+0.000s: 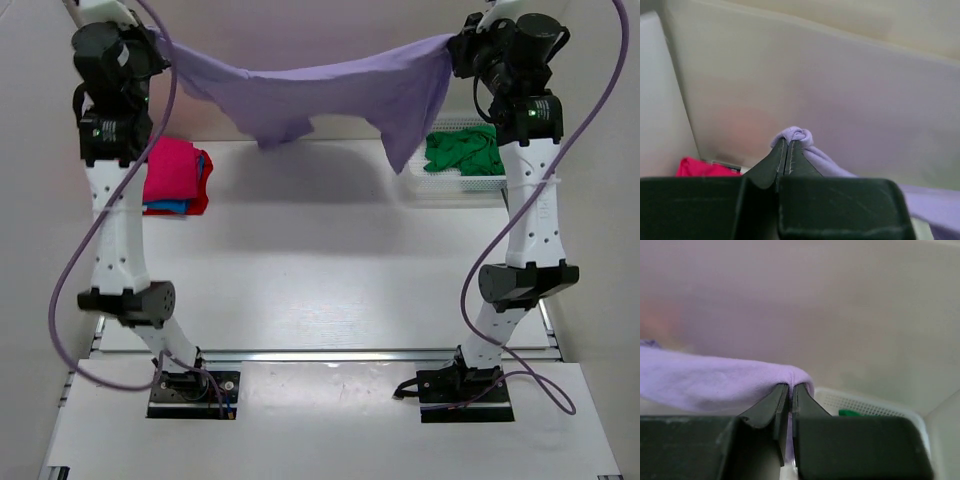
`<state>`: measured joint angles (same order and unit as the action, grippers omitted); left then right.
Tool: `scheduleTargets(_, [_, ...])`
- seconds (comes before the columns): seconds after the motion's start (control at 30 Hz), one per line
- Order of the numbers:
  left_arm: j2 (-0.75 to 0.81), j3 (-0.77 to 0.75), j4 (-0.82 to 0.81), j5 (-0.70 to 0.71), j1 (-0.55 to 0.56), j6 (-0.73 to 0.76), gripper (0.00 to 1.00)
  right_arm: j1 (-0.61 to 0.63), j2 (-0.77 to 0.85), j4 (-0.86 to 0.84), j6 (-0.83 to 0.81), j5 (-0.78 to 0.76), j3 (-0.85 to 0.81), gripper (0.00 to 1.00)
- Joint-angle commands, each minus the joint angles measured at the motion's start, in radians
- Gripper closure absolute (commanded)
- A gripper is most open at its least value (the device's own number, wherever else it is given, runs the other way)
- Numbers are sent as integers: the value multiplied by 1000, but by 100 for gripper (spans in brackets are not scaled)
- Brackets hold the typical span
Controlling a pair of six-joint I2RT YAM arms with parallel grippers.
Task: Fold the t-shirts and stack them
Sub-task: Flatten out the tshirt
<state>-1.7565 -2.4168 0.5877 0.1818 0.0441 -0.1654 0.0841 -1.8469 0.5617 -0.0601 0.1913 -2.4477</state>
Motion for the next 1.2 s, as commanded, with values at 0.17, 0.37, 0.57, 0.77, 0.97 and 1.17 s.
scheduleTargets(0.17, [403, 544, -171, 25, -3, 1, 100, 31, 112, -54, -76, -21, 257, 100])
scheduleTargets(0.37, [377, 283, -66, 76, 42, 52, 100, 112, 279, -118, -115, -122, 372, 100])
scheduleTargets(0.57, [367, 70, -25, 100, 80, 64, 100, 196, 356, -86, -138, -154, 304, 99])
scheduleTargets(0.77, [393, 96, -17, 110, 79, 63, 100, 230, 354, -86, -144, -181, 230, 100])
scheduleTargets(0.97, [387, 220, -55, 104, 60, 49, 100, 192, 293, -88, -121, -133, 207, 100])
scheduleTargets(1.17, [319, 330, -115, 90, 42, 38, 100, 168, 178, -118, -119, -98, 196, 100])
